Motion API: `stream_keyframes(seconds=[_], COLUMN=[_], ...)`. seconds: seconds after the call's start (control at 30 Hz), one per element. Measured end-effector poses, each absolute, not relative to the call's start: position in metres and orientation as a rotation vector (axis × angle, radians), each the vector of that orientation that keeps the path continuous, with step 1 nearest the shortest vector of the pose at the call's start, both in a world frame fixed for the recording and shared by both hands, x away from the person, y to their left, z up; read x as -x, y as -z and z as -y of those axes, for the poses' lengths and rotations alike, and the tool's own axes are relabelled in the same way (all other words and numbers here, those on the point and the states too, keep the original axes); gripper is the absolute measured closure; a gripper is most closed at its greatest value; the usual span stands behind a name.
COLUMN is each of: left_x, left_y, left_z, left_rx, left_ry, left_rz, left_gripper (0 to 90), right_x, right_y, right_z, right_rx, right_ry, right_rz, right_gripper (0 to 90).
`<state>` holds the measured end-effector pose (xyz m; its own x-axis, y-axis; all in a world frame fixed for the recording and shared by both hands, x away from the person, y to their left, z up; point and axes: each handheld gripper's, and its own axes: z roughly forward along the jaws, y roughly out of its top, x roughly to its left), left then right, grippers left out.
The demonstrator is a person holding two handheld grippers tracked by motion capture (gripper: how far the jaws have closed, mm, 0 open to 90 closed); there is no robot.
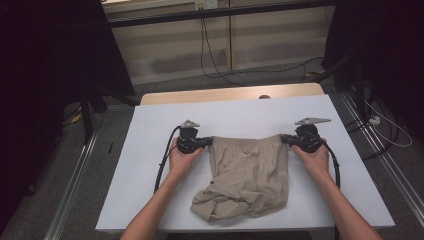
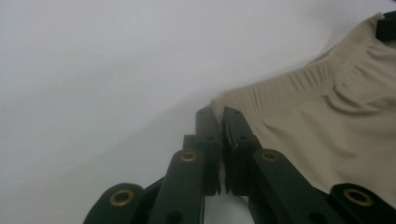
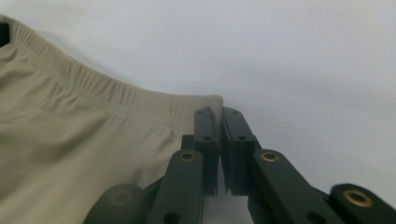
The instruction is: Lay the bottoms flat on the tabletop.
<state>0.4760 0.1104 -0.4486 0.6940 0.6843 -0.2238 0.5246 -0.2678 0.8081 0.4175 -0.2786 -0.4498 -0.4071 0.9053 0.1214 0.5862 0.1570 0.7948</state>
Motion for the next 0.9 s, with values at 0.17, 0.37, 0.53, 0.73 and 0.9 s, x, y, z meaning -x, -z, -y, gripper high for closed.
stream_keyframes(seconds=[0.17, 0.37, 0.53, 0.73, 0.9], left_x=[-0.468, -0.453, -0.441, -0.430, -0.423], left_y=[0.411, 0.366, 0.324, 0.274, 0.240], left_z=[-0.131, -0.150, -0.159, -0.171, -0.181], left_rx=[-1.830, -1.735, -1.690, -1.634, -1.583], left_ry=[-0.269, -0.350, -0.421, -0.490, -0.538], left_rz=[-0.900, -0.823, -0.748, -0.697, -0.665], left_gripper=[86.3, 86.3, 86.4, 86.4, 86.4], right_x=[-0.417, -0.413, -0.408, -0.405, -0.401], right_y=[0.422, 0.371, 0.328, 0.284, 0.241], right_z=[0.271, 0.264, 0.261, 0.252, 0.241], right_rx=[-1.345, -1.214, -1.120, -1.036, -0.954], right_ry=[-1.232, -1.362, -1.438, -1.480, -1.504], right_rz=[-1.990, -1.919, -1.851, -1.801, -1.758], right_gripper=[85.6, 85.6, 85.5, 85.5, 85.4])
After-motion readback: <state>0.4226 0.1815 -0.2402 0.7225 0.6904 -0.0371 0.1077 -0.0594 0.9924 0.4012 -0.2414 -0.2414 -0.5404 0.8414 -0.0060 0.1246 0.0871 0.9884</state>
